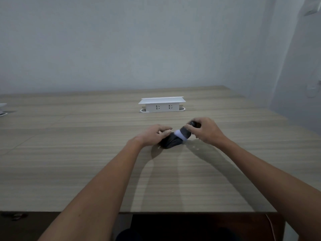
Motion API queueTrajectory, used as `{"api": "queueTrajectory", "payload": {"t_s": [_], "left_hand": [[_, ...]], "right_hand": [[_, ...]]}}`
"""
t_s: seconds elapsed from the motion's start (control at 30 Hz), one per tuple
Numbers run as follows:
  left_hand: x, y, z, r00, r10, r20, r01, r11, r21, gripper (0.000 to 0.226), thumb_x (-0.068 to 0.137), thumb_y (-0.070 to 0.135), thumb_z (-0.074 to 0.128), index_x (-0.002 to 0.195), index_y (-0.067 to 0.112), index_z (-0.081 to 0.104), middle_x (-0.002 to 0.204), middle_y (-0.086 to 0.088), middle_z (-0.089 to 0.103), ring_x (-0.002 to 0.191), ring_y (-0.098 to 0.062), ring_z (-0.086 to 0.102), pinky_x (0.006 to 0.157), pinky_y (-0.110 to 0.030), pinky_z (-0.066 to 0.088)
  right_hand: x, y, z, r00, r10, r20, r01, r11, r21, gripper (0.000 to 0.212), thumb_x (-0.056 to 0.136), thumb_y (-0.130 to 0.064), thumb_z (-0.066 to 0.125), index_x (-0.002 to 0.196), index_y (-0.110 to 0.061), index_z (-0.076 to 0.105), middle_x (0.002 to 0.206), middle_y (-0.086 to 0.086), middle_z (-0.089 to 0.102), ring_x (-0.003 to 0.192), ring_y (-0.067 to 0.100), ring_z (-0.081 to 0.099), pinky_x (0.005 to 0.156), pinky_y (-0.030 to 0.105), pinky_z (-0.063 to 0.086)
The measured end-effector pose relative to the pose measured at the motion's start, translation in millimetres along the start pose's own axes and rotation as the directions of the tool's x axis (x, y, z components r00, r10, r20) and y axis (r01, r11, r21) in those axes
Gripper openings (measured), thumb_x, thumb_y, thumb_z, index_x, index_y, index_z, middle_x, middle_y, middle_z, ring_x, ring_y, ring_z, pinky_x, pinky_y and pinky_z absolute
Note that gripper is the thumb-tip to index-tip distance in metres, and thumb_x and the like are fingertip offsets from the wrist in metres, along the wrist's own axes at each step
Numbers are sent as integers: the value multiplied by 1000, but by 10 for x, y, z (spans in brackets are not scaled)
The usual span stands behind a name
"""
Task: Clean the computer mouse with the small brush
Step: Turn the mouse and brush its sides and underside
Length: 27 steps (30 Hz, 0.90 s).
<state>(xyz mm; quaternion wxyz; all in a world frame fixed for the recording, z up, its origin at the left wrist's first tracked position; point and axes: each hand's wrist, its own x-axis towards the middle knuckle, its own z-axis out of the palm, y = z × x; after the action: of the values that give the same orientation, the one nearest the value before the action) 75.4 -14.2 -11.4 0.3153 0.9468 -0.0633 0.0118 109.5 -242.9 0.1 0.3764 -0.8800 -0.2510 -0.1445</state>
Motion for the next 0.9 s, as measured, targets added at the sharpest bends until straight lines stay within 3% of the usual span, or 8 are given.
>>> {"api": "queueTrajectory", "payload": {"t_s": [0.17, 0.3, 0.4, 0.47, 0.53, 0.63, 0.73, 0.9], "left_hand": [[42, -13, 34, 999, 16, 40, -18, 998, 56, 39, 105, 29, 47, 142, 25, 59, 120, 1, 53, 123, -22, 53, 110, -30, 36], [85, -34, 61, 999, 48, 26, -49, 997, 64, 39, 105, 28, 47, 142, 24, 60, 131, -7, 60, 124, -20, 54, 110, -29, 36], [100, -38, 72, 999, 45, 17, -46, 997, 66, 39, 105, 25, 48, 142, 21, 60, 138, -6, 62, 125, -18, 55, 105, -23, 36], [115, -44, 62, 999, 38, 23, -40, 996, 79, 39, 105, 25, 48, 142, 21, 59, 140, -4, 62, 128, -19, 55, 106, -26, 37], [127, -44, 48, 999, 39, 34, -41, 996, 84, 39, 105, 25, 48, 141, 21, 60, 140, -2, 63, 126, -18, 56, 106, -28, 40], [140, -32, 43, 999, 34, 34, -37, 995, 89, 39, 104, 25, 48, 141, 20, 60, 139, -1, 65, 126, -19, 58, 109, -32, 42], [136, -32, 60, 1000, 17, 20, -19, 997, 77, 38, 104, 26, 49, 140, 22, 61, 137, -1, 66, 122, -19, 60, 106, -31, 43], [128, -22, 62, 1000, 28, 5, -28, 998, 55, 37, 103, 26, 51, 138, 22, 63, 135, 0, 67, 120, -15, 59, 103, -28, 42]], "right_hand": [[-66, 94, -7, 987, 13, -161, -17, 1000, -23, 17, 88, -20, 68, 88, -6, 78, 82, 6, 76, 79, 20, 69, 73, 34, 54], [-150, 36, 36, 996, -85, 4, 85, 995, 46, 15, 88, -27, 71, 90, -16, 80, 79, -5, 76, 71, 7, 66, 64, 16, 48], [-105, 87, 45, 996, -46, -71, 42, 997, -57, 15, 87, -18, 69, 90, -8, 79, 82, 4, 77, 74, 15, 66, 65, 18, 46], [-94, 86, 34, 992, -45, -117, 39, 997, -60, 14, 87, -18, 68, 88, -9, 79, 81, 3, 76, 70, 13, 63, 59, 9, 41], [-109, 52, 47, 995, -92, -40, 92, 996, -16, 15, 88, -23, 69, 89, -12, 79, 79, -2, 76, 70, 12, 66, 59, 8, 42], [-96, 37, 77, 994, -96, 60, 99, 993, -60, 18, 90, -26, 68, 91, -11, 79, 83, 1, 77, 77, 15, 69, 66, 18, 49], [-19, 68, 26, 995, -82, -52, 73, 985, -155, 20, 90, -19, 66, 90, -3, 78, 85, 9, 76, 79, 23, 69, 74, 35, 55], [-86, -70, 84, 977, -181, 117, 188, 981, -57, 18, 89, -30, 68, 89, -16, 80, 78, -5, 76, 73, 9, 67, 62, 14, 45]]}}
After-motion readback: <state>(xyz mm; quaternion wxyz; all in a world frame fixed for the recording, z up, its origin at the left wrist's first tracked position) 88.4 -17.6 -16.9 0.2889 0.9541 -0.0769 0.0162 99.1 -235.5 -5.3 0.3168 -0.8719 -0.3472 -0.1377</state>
